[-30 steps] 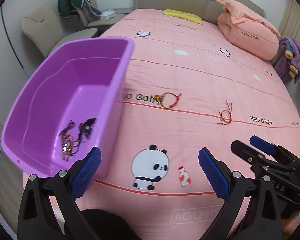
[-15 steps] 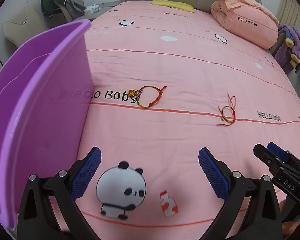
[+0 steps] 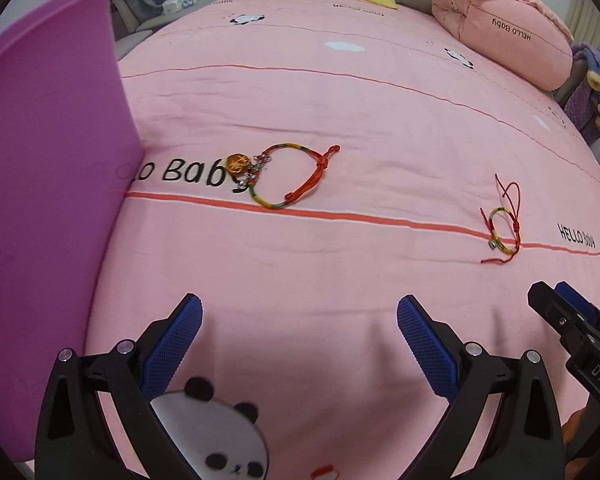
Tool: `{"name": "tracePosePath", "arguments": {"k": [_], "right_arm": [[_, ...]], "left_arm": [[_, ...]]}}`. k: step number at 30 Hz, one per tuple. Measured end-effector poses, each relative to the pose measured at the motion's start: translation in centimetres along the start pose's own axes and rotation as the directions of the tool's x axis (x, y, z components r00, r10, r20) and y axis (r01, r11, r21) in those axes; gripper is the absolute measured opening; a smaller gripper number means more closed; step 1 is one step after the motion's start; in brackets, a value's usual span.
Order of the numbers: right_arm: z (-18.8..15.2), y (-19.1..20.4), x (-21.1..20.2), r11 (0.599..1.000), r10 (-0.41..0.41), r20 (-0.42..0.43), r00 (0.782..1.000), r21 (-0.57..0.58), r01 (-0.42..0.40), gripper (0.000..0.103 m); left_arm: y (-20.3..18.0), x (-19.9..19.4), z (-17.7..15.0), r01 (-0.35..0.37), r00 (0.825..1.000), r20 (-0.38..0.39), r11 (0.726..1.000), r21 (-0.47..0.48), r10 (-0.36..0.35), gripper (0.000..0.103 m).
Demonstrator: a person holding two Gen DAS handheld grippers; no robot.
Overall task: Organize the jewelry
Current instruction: 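Withdraw both open tools toward the remaining bracelets on the bed, then grasp the red-cord rainbow bracelet with the right tool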
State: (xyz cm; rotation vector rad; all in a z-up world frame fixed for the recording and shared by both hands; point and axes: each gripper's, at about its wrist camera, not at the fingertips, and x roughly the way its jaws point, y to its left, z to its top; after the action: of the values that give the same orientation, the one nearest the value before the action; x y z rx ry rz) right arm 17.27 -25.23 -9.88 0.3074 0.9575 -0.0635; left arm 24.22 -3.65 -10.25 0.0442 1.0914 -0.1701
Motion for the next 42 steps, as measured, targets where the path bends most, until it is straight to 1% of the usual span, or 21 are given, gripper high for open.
{"name": "tracePosePath", "arguments": {"k": [4,8,12,20,27,42], "right_arm": [[0.3,-0.3,1.1,1.000,-0.022,0.003,1.000,-0.004,0.022,0.072],[0.8,-1.0,2.6,1.000,-0.023,-0.022,0.999,0.018,0.024,0.072],[1.1,-1.3,3.2,0.999,-0.032,-0.020,0.999,0.018,0.032,0.072],[1.9,-1.2,4.6,0.999,-0.046,-0.018,0.999,0.005,0.046,0.072],[2.7,-0.8,5.7,0.998,-0.067,-0.013,0.998,-0.012,0.067,0.072],[3.6,0.0,7.5,0.992,-0.115,0.002,0.993,-0.052,0.115,0.072]], "left_arm": [[-0.9,1.4,0.8,-0.040,0.999,0.017,0.998,0.042,0.039,0.096],[-1.2,2.7,1.4,-0.032,0.999,-0.004,0.998,0.056,0.032,0.096],[-1.5,3.9,1.7,-0.046,0.999,-0.020,0.996,0.072,0.048,0.096],[-1.6,4.9,2.6,-0.048,0.999,-0.002,0.996,0.075,0.048,0.096],[-1.5,5.6,3.6,-0.049,0.999,0.009,0.997,0.062,0.049,0.096],[-1.8,7.4,5.2,-0.056,0.997,0.047,0.996,0.064,0.053,0.098]]}}
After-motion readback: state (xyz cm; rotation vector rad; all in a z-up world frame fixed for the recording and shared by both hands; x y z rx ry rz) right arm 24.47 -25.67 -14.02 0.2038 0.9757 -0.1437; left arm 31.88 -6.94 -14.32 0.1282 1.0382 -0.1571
